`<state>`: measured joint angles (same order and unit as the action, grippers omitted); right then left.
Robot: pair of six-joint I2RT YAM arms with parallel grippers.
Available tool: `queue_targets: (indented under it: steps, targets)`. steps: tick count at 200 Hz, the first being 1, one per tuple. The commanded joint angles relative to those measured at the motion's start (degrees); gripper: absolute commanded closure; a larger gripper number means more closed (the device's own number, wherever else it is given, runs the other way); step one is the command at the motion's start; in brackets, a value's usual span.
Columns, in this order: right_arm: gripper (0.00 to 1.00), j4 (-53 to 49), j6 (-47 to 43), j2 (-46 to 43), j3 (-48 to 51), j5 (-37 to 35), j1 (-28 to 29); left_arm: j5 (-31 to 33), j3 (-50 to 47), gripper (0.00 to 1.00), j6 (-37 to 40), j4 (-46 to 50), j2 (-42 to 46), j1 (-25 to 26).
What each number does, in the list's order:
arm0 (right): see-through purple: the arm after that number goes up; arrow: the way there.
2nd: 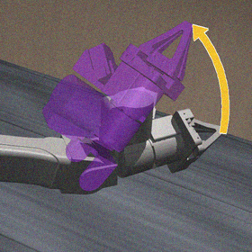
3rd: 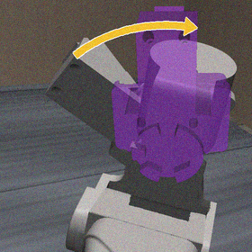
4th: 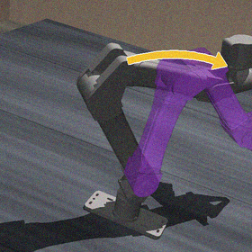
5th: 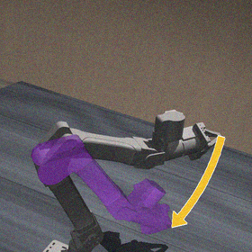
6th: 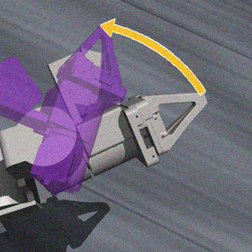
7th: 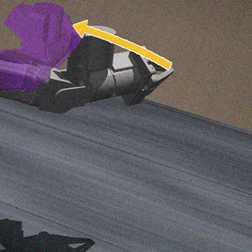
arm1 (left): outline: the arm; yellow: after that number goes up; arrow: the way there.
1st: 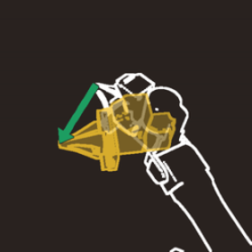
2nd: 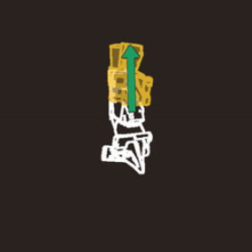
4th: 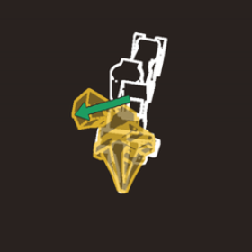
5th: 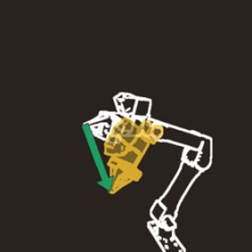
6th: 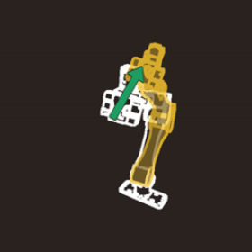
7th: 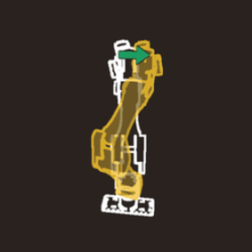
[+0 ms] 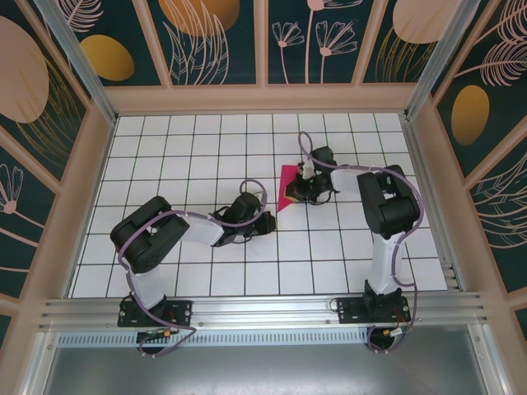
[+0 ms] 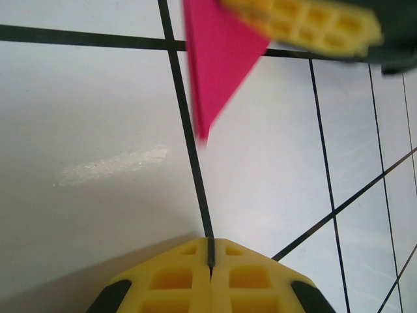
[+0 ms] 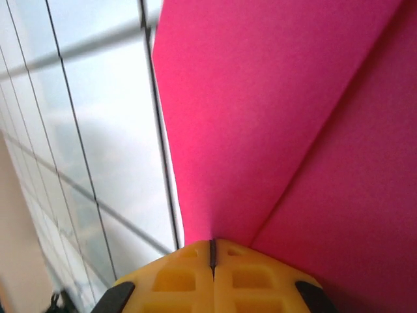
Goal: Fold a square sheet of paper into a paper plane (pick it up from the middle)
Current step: Fourth fold the wing at the center of the table.
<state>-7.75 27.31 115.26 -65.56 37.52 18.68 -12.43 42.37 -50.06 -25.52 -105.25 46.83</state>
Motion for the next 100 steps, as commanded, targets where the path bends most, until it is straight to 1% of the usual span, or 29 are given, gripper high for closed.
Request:
queue_targets:
  steps: [1,18,37,68,100]
  targets:
    - [1.00,-0.65,-1.55,3.23,-2.24,-7.42,-2.27,-1.93,-2.60,1.00,-0.78,9.13,-1.01,0.23]
    - [1.00,-1.74,-2.24,4.09,-3.42,-6.51,-2.54,-1.58,-1.93,1.00,-0.43,9.44,-0.27,0.26]
    - [1.00,-1.21,-2.27,3.62,-1.77,-5.10,-1.75,-0.47,-0.31,1.00,0.55,10.36,1.41,0.21]
    - [1.00,0.51,-1.70,0.63,3.70,-2.83,1.11,3.53,1.45,0.99,1.34,9.55,4.66,0.18]
    - [1.00,2.41,0.54,-4.61,10.70,-1.89,5.17,6.16,0.69,0.97,0.46,5.24,5.85,0.26]
